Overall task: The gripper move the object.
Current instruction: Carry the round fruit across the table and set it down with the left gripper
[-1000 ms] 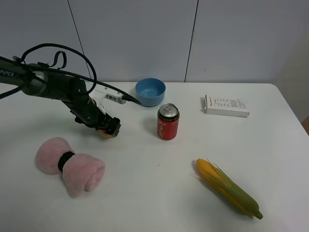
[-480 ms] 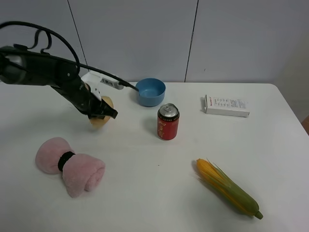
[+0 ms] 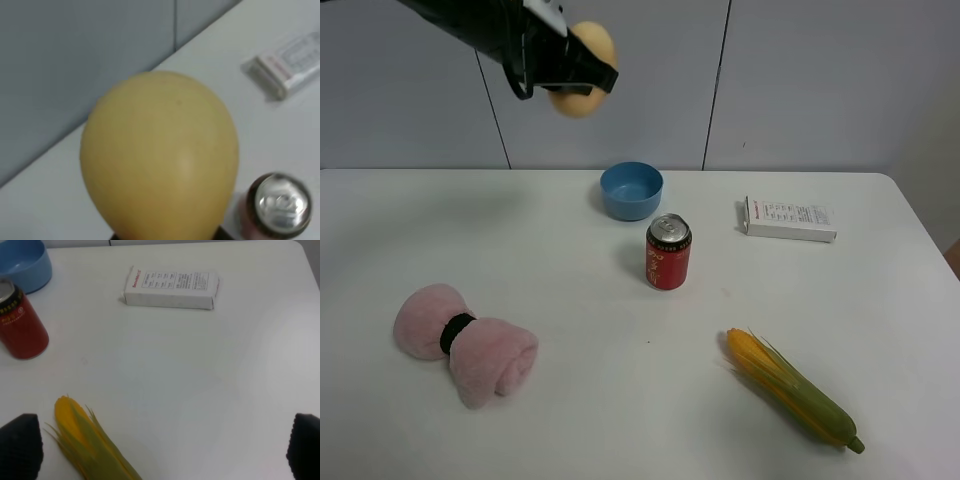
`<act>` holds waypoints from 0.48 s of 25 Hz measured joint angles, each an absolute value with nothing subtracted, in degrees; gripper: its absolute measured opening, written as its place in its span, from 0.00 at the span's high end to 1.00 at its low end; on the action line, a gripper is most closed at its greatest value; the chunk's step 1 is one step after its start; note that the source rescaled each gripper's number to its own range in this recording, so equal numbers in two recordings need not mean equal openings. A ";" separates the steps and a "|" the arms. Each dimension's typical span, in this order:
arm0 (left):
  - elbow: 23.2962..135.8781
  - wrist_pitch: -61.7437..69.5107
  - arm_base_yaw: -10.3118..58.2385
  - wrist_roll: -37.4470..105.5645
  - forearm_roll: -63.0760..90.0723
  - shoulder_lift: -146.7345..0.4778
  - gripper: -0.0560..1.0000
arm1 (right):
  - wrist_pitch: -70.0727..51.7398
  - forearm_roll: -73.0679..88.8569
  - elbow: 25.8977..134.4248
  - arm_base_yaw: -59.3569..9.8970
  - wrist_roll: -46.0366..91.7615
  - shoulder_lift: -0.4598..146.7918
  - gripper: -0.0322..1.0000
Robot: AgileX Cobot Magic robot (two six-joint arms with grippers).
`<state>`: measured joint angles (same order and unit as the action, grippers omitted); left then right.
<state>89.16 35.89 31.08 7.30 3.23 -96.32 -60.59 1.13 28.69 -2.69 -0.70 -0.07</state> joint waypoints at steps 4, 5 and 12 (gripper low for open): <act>98.38 36.18 37.26 7.24 4.04 -101.56 0.95 | -60.59 1.13 28.69 -2.69 -0.70 -0.07 0.00; 100.35 36.18 38.77 7.24 4.57 -103.12 0.94 | -60.59 1.13 28.69 -2.69 -0.70 -0.07 0.00; 113.85 36.35 47.47 7.24 6.27 -116.44 0.95 | -60.59 1.13 28.69 -2.69 -0.70 -0.07 0.00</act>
<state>113.85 36.35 47.47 7.24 6.27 -116.44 -60.59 1.13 28.69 -2.69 -0.70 -0.07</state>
